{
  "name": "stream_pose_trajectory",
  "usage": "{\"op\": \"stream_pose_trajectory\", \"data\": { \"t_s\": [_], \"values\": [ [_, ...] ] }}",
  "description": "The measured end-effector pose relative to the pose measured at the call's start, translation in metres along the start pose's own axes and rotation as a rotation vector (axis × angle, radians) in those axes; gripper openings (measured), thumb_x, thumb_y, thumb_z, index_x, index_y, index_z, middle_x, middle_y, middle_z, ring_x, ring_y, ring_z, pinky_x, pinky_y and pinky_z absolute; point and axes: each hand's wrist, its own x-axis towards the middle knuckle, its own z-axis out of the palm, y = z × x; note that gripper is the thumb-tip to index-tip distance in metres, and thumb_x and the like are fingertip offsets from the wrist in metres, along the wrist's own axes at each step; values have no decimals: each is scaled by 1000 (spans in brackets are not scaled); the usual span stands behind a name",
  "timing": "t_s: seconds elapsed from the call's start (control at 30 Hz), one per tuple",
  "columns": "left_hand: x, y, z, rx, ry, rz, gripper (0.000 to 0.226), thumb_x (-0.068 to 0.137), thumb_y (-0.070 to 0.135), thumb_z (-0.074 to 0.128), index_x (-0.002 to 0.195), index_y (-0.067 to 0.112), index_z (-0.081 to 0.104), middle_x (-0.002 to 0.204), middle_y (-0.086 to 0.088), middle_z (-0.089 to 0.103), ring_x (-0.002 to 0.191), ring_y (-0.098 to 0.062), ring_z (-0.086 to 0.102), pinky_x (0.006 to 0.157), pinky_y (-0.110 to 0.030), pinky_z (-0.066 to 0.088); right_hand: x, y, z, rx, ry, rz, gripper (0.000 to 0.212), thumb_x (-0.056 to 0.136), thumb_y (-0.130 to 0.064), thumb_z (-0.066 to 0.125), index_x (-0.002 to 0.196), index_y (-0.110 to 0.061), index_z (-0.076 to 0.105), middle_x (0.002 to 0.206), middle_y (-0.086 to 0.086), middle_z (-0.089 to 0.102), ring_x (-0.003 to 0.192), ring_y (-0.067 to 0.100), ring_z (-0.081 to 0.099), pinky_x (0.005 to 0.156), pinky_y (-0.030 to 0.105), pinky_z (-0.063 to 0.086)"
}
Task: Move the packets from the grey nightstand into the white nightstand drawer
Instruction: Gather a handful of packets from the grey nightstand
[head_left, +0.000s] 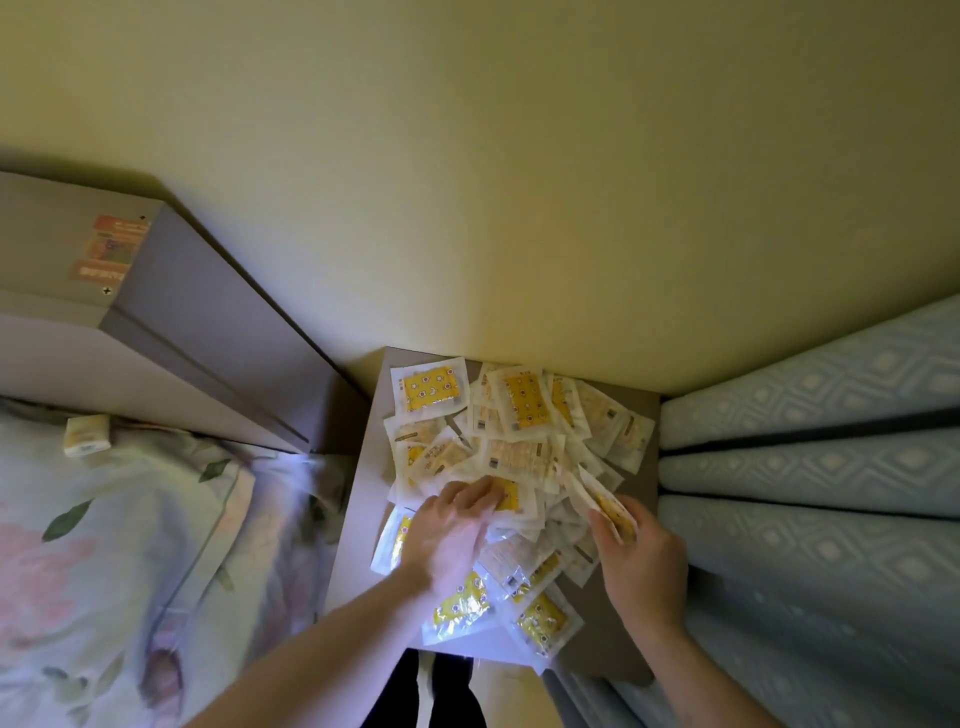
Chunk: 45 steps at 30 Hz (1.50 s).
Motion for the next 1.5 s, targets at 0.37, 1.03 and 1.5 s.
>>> {"op": "stream_pose_trajectory", "data": {
  "t_s": [0.37, 1.03, 1.5],
  "values": [
    [9, 5, -2, 46, -2, 46, 60, 63, 14, 92, 118, 32, 73, 118, 12, 73, 97, -18, 71, 83, -34, 57, -36, 16, 2, 86, 60, 160, 4, 89, -24, 77, 92, -23, 78, 72, -12, 73, 67, 6, 70, 59, 41, 62],
    [-170, 58, -210, -150, 87, -304, 18, 86, 43, 67, 86, 25, 61, 76, 4, 68, 76, -23, 66, 60, -33, 45, -156, -101, -107, -71, -176, -52, 39, 77, -28, 76, 114, -31, 65, 95, -5, 77, 87, 24, 71, 70, 30, 52],
    [-380, 122, -201, -364, 270, -807, 16, 96, 28, 55, 81, 28, 59, 72, 9, 61, 70, -12, 59, 59, -24, 39, -250, -123, -100, -203, -751, -399, 12, 83, -31, 60, 90, -26, 69, 79, -4, 74, 71, 11, 68, 64, 28, 54]
  ]
}}
